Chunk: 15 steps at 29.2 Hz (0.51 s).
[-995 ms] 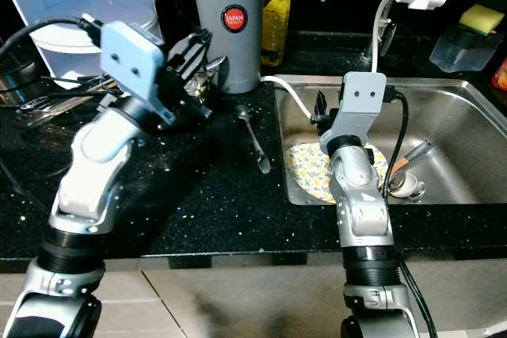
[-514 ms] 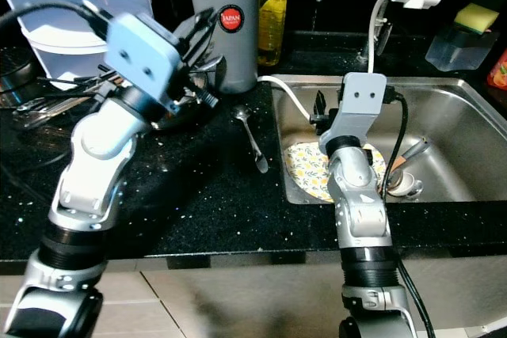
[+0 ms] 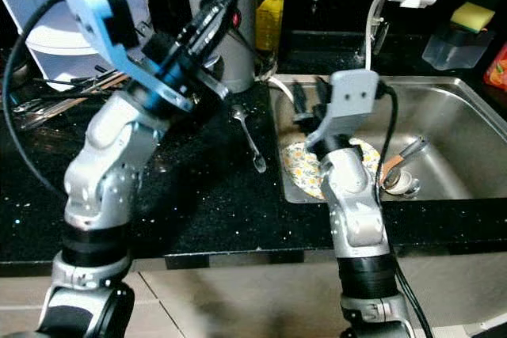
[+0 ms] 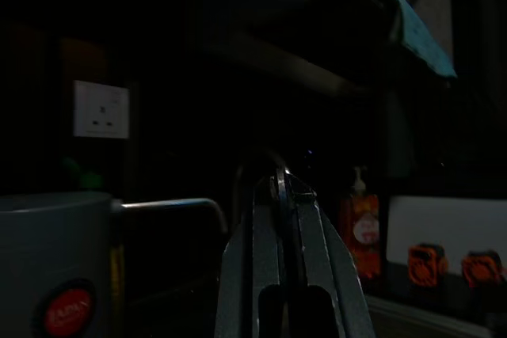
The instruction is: Kitchen organization
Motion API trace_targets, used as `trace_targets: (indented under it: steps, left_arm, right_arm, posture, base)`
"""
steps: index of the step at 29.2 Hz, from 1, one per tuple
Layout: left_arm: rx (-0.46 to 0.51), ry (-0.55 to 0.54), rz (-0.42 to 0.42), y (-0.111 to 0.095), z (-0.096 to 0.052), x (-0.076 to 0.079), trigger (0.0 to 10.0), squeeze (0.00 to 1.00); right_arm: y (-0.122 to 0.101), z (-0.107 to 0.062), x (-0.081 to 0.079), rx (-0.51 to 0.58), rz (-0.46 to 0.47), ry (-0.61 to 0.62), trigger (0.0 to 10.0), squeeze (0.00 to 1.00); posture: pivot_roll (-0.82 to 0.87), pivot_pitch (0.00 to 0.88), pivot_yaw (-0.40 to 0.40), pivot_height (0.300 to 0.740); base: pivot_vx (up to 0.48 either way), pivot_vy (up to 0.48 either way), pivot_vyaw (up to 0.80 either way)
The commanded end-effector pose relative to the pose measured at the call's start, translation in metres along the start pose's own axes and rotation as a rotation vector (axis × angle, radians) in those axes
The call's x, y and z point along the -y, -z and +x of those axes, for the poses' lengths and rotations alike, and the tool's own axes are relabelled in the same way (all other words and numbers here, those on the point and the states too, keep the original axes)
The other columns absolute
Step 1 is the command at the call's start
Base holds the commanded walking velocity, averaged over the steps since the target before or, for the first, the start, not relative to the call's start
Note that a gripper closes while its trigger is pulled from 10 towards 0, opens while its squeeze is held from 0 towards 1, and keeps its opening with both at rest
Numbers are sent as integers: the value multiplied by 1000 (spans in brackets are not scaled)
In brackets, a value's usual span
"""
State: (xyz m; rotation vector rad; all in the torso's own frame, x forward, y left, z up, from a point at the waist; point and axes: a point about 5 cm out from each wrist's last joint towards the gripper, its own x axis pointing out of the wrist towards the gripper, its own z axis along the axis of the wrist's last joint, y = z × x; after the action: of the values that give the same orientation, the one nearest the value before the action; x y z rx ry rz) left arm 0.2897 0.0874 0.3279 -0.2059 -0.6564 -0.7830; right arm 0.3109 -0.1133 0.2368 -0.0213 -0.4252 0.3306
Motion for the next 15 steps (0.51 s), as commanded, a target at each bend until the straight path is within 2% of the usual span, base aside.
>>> trace_targets:
  steps: [1, 6, 9, 11, 12, 14, 15]
  left_arm:
    - [5, 4, -55, 2, 2, 0, 10000, 0]
    - [40, -29, -122, -2, 4, -3, 10000, 0]
    - [77, -132, -177, -5, 7, -12, 10000, 0]
    - [77, -132, -177, -5, 7, -12, 10000, 0]
    - [101, -184, -228, -5, 10, -13, 10000, 0]
    - [101, -184, -228, -5, 10, -13, 10000, 0]
    - [111, -203, -259, -4, 12, -12, 10000, 0]
  right_arm:
    - [-1, -3, -3, 7, -33, -33, 10000, 0]
    - [3, -6, -12, 0, -87, -88, 10000, 0]
    - [6, -7, -7, 3, -174, -22, 10000, 0]
    - [6, -7, -7, 3, -174, -22, 10000, 0]
    - [11, -6, -3, -14, -231, 70, 10000, 0]
    - [11, -6, -3, -14, -231, 70, 10000, 0]
    - [14, -6, -2, -23, -248, 114, 10000, 0]
  posture:
    - [106, 0, -41, 740]
    - [104, 0, -43, 740]
    - [107, 0, -45, 740]
    - [107, 0, -45, 740]
    - [107, 0, -45, 740]
    - [107, 0, -45, 740]
    - [107, 0, -45, 740]
  base:
    - [0, 0, 0]
    - [0, 0, 0]
    - [0, 0, 0]
    - [0, 0, 0]
    - [0, 0, 0]
    - [0, 0, 0]
    - [0, 0, 0]
